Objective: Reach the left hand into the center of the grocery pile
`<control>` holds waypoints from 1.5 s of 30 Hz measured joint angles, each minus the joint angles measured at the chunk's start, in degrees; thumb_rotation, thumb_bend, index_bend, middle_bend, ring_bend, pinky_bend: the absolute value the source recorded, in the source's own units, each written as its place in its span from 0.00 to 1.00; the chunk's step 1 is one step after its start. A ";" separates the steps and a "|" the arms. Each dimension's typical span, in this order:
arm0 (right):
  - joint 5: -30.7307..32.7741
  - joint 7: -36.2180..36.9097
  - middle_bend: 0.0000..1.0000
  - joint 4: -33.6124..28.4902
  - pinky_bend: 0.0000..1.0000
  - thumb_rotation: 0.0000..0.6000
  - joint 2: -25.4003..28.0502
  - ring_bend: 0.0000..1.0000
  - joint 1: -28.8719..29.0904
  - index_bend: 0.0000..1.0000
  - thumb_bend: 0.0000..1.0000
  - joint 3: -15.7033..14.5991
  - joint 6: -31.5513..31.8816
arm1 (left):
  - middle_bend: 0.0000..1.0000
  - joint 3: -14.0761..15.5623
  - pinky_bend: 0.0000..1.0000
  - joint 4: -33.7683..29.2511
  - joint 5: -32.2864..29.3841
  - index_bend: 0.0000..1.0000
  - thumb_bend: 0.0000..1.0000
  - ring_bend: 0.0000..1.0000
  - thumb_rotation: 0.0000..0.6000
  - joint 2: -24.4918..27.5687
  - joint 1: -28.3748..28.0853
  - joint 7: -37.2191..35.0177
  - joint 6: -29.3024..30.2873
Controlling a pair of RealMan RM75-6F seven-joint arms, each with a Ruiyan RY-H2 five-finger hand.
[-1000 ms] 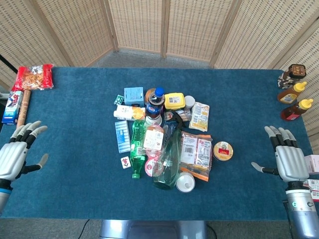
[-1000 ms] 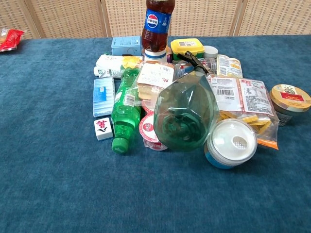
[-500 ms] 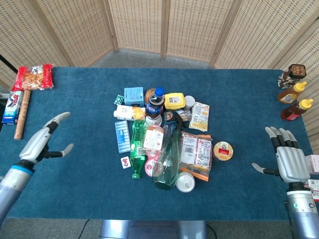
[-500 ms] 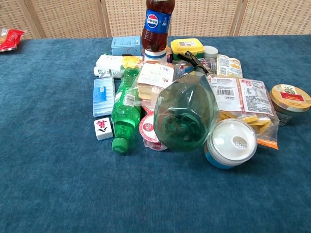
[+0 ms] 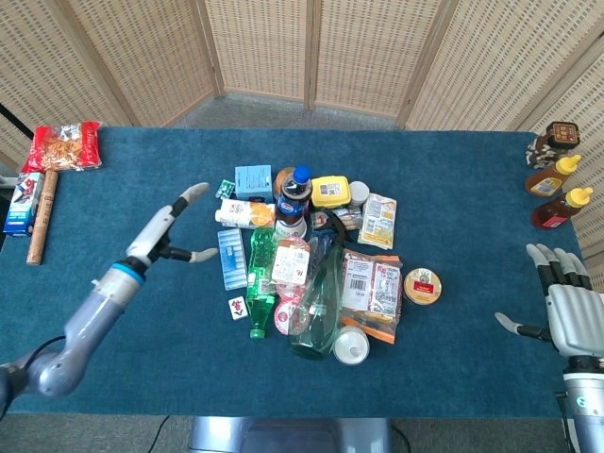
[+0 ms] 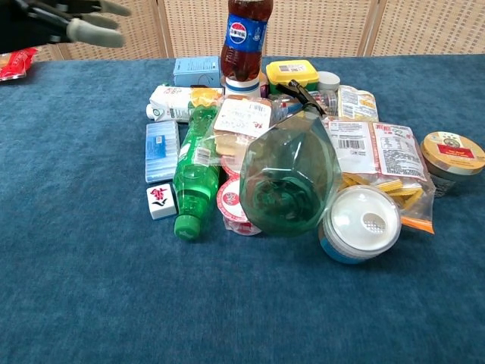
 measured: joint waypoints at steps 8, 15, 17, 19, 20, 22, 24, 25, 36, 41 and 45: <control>0.03 1.94 0.00 0.02 0.00 0.79 1.16 0.00 -1.12 0.00 0.04 -0.02 0.63 | 0.00 -3.06 0.00 8.20 -1.55 0.00 0.08 0.00 1.00 -9.45 -5.58 -3.61 -3.25; 0.00 4.56 0.00 0.19 0.00 0.80 2.13 0.00 -1.99 0.00 0.03 -0.12 0.69 | 0.00 -4.77 0.00 13.39 -2.29 0.00 0.07 0.00 1.00 -14.61 -9.23 -4.96 -5.67; -0.16 5.66 0.00 0.21 0.00 0.79 2.68 0.00 -2.39 0.00 0.03 -0.21 0.70 | 0.00 -5.36 0.00 14.91 -2.67 0.00 0.07 0.00 1.00 -16.14 -10.14 -5.46 -6.09; -0.31 6.49 0.00 0.21 0.00 0.80 3.26 0.00 -2.91 0.00 0.03 -0.31 0.91 | 0.00 -5.80 0.00 16.29 -2.88 0.00 0.07 0.00 1.00 -17.32 -10.84 -5.79 -6.34; -0.33 6.74 0.00 0.17 0.00 0.80 3.49 0.00 -3.14 0.00 0.03 -0.33 1.07 | 0.00 -6.18 0.00 17.49 -3.00 0.00 0.07 0.00 1.00 -18.28 -11.41 -6.14 -6.60; -0.35 7.32 0.00 -0.02 0.00 0.80 3.87 0.00 -3.55 0.00 0.03 -0.33 1.48 | 0.00 -6.65 0.00 18.58 -3.08 0.00 0.07 0.00 1.00 -19.14 -11.92 -6.78 -7.02; -0.55 7.82 0.00 -0.26 0.00 0.79 4.28 0.00 -3.88 0.00 0.03 -0.32 1.89 | 0.00 -7.29 0.00 19.74 -3.04 0.00 0.07 0.00 1.00 -20.08 -12.45 -8.04 -7.66; -0.71 8.13 0.00 -0.42 0.00 0.80 4.55 0.00 -4.08 0.00 0.03 -0.34 2.01 | 0.00 -7.53 0.00 20.32 -2.96 0.00 0.07 0.00 1.00 -20.50 -12.68 -8.47 -7.92; -1.58 9.69 0.00 -1.09 0.00 0.80 5.63 0.00 -5.34 0.00 0.03 -0.58 2.80 | 0.00 -9.86 0.00 27.15 -1.28 0.00 0.08 0.00 1.00 -25.52 -15.47 -12.58 -10.27; -2.27 10.91 0.01 -1.48 0.00 0.80 6.21 0.00 -6.31 0.00 0.03 -0.88 3.65 | 0.01 -10.42 0.00 29.30 -1.50 0.06 0.14 0.02 1.00 -27.36 -16.72 -12.34 -9.91; -2.58 11.78 0.02 -1.51 0.00 0.81 6.53 0.00 -7.11 0.00 0.04 -1.08 4.43 | 0.09 -10.75 0.00 30.94 -1.95 0.12 0.28 0.11 1.00 -29.05 -17.80 -11.39 -9.07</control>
